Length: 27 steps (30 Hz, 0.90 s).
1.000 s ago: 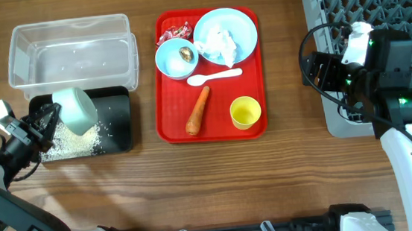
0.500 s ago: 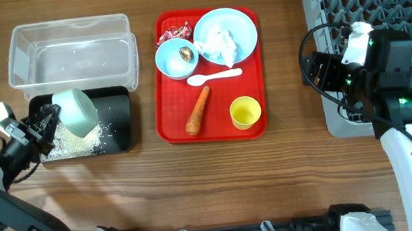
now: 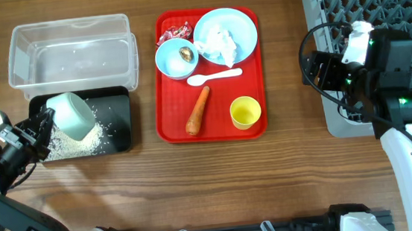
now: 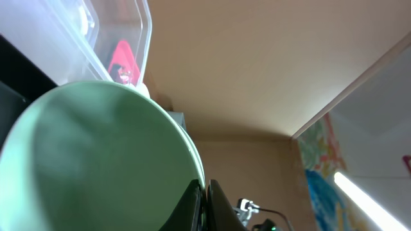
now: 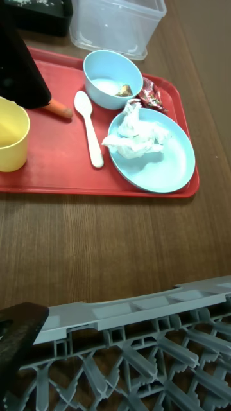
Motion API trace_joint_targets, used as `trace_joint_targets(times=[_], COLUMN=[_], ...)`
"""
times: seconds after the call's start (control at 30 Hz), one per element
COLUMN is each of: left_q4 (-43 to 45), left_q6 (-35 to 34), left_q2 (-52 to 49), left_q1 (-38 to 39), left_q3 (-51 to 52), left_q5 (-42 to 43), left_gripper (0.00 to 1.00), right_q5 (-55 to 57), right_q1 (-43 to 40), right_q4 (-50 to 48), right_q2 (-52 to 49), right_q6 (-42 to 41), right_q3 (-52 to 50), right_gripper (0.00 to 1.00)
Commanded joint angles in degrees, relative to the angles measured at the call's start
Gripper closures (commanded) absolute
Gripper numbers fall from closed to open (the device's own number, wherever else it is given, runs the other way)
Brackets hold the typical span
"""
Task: Sort waste into correct bins and load items into the dishwasher rack
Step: 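Tip the green bowl to pour rice onto the black tray, then return the emptied green bowl to the red tray with left gripper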
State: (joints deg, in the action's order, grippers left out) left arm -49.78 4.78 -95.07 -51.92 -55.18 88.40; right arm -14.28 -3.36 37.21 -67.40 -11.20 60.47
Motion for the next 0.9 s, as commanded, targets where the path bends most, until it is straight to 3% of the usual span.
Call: trace_joint_targets(times=[0.0,0.3,0.4,0.53,0.57,0.67,0.87], left_q4=[1.5,2.7,2.8,3.2,4.8,8.6,11.6], left_q6=[5.5,8.5,7.6,1.9,-1.7,-6.9,-9.8], left_q2=[-0.6,5.7,10.5,16.2,18.6,20.7,18.2], left_q1=[0.1,7.4,12.3,21.2,27.4,37.6,58.2], left_q3=[0.2,-2.2,-6.1,-11.8,-13.9,-14.6,-14.6], left_q5=[-2.4,-3.3,-7.3,-20.5,-29.8,-45.1,-67.4], left_gripper=[0.96,0.96,0.96,0.96,0.96,0.96,0.96], right_q5=[0.7,0.4,-2.2,-4.0,-3.9,-3.8,-3.7], right_q1=[0.2,0.2,0.2,0.2,0.2,0.2,0.2], right_q4=[-0.5,-1.6,-2.7,-4.1,-4.2,-4.1,-4.0], right_q2=[-0.4,-0.4,-0.4,-0.4,-0.4,-0.4,-0.4], right_q6=[0.5,0.5,0.5,0.5,0.6,0.6,0.7], right_q3=[1.3,1.3,1.3,1.3,1.3,1.3,1.3], right_gripper=[0.00,0.00,0.00,0.00,0.00,0.00,0.00])
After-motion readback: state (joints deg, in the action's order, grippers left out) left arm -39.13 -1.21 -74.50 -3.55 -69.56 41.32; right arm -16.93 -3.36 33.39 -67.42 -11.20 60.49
